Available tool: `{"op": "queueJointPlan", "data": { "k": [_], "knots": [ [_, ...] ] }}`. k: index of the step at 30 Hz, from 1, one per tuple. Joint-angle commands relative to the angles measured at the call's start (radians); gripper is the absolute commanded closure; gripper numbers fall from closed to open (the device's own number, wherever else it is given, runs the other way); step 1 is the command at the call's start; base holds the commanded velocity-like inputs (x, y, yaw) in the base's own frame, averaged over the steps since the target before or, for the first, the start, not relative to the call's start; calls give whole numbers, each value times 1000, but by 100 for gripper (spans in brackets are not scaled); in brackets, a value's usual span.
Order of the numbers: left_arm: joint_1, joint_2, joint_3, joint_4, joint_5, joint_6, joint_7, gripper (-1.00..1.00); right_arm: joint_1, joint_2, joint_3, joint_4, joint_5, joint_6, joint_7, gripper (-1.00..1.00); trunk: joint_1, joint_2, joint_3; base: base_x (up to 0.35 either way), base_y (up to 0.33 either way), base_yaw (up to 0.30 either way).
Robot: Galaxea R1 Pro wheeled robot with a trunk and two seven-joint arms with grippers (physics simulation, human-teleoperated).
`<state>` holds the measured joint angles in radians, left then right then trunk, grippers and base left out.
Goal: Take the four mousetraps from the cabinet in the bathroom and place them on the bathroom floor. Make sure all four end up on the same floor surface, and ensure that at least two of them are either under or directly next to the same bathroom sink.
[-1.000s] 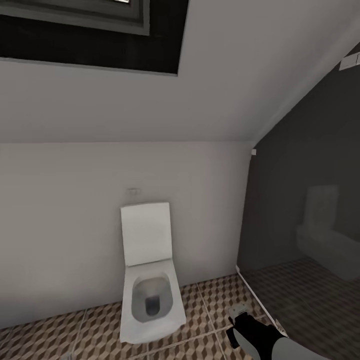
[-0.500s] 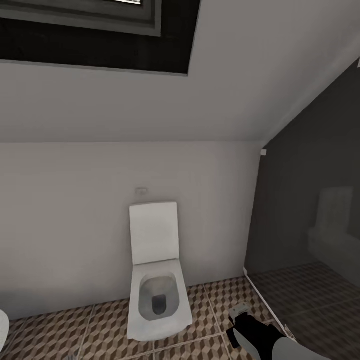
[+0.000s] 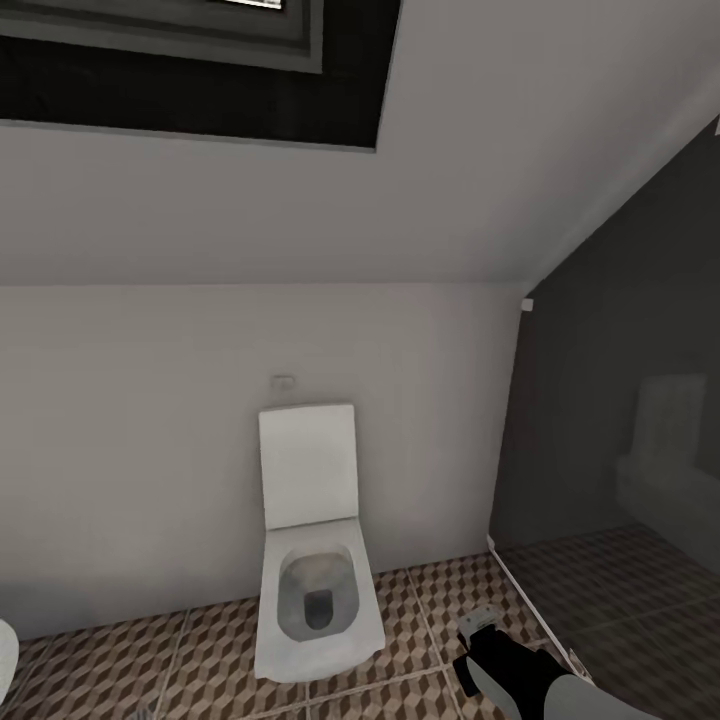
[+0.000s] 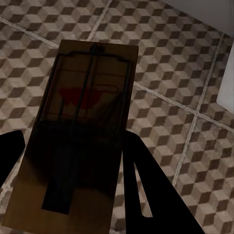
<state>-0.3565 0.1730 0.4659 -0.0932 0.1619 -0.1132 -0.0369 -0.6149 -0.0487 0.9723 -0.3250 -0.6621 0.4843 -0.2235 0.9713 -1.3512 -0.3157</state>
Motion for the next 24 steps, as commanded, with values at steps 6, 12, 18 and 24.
{"op": "queueJointPlan", "data": {
  "k": [6, 12, 18, 24],
  "knots": [
    [-1, -1, -3, 3, 9, -1, -3, 100, -1, 1, 9, -3, -13, 3, -10, 100, 0, -1, -1, 0, 0, 0],
    [-1, -18, -3, 4, 7, -4, 1, 100, -1, 4, 9, -3, -14, 4, -7, 100, 19, -36, -17, 0, 0, 0],
    [-1, -38, -5, -4, 5, -5, 3, 100, -1, 5, 8, -3, -15, 5, -4, 100, 42, -78, -36, 0, 0, 0],
    [-1, -42, -6, -11, 5, -5, 3, 100, -1, 3, 8, -3, -16, 4, -4, 100, 65, -120, -55, 0, 0, 0]
  ]
}}
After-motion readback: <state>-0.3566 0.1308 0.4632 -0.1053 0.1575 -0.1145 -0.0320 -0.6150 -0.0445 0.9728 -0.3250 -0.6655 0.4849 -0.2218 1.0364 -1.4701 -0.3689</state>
